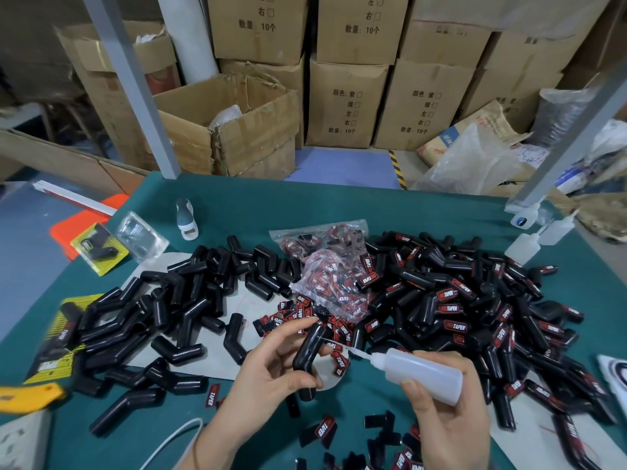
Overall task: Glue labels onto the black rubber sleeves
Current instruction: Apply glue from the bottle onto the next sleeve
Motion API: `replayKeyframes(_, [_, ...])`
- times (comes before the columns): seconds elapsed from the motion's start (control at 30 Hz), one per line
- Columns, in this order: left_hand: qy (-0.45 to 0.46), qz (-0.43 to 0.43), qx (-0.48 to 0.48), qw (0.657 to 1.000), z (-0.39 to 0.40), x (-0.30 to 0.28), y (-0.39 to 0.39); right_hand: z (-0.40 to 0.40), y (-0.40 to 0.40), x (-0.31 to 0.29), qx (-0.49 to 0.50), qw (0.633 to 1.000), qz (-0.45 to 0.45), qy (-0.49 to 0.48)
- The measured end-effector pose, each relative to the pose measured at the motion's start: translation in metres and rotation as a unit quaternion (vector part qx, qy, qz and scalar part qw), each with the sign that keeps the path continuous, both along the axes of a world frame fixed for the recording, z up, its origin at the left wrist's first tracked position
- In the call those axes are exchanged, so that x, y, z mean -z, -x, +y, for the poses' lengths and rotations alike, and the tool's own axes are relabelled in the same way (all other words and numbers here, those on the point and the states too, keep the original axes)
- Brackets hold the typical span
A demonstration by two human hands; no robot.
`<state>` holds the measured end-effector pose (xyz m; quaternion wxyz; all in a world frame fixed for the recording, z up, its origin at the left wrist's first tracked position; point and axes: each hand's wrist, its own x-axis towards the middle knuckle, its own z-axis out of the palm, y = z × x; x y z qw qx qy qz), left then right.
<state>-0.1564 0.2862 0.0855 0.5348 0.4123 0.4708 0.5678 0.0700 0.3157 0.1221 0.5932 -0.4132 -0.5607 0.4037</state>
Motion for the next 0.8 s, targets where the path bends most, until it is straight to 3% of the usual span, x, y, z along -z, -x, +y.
replayKeyframes(0.8, [-0.006,-0.005,0.001,1.000,-0.0014,-0.0025,-0.0002,0.0035,-0.0020,0.0058,-0.004,1.000,-0.004,-0.014])
